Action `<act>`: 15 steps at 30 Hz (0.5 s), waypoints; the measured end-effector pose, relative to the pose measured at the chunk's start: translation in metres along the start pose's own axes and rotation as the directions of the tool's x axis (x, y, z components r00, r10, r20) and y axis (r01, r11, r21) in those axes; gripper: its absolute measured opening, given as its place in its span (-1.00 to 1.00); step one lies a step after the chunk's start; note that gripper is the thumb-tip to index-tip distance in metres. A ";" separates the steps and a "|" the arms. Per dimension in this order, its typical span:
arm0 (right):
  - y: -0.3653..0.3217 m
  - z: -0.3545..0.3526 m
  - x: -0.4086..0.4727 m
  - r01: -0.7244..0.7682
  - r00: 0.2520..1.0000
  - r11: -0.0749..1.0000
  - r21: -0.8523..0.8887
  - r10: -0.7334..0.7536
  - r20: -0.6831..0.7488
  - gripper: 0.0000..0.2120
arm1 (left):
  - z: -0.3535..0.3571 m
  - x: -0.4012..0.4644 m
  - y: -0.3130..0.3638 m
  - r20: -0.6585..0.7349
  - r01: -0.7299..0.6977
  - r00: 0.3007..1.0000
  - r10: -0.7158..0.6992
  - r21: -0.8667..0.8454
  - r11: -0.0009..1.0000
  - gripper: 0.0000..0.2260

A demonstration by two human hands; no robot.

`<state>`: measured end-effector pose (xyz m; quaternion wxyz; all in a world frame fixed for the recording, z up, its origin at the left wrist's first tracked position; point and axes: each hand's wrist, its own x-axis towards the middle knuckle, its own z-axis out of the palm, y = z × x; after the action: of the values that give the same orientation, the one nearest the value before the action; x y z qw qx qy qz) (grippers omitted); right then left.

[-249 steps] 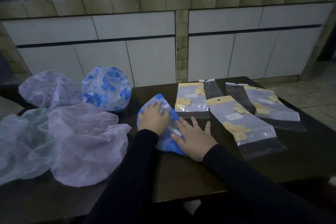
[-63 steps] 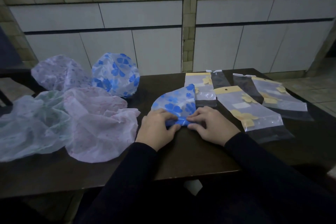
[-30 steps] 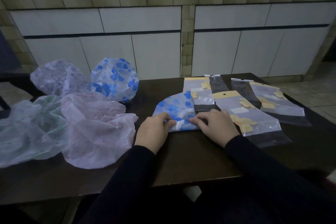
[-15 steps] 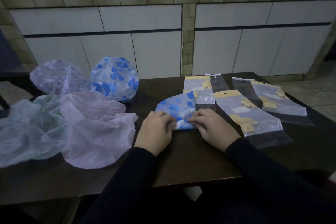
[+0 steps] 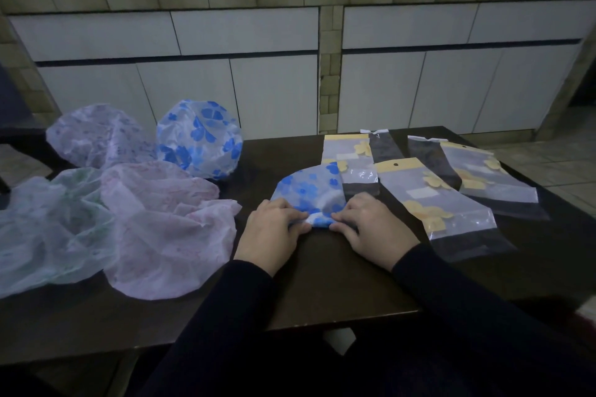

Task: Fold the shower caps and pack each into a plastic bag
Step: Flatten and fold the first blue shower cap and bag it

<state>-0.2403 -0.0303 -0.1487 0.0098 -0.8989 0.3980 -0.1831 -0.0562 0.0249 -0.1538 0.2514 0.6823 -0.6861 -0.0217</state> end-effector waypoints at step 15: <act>0.003 -0.005 0.005 -0.086 0.996 0.983 0.161 0.080 0.045 -0.78 | -0.007 -0.001 0.010 -0.038 0.128 0.990 -0.133 -0.096 0.987 -0.91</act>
<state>-0.2407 -0.0354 -0.1424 0.0983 -0.8811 0.4186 -0.1969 -0.0624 0.0285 -0.1440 0.2963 0.7135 -0.6325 -0.0551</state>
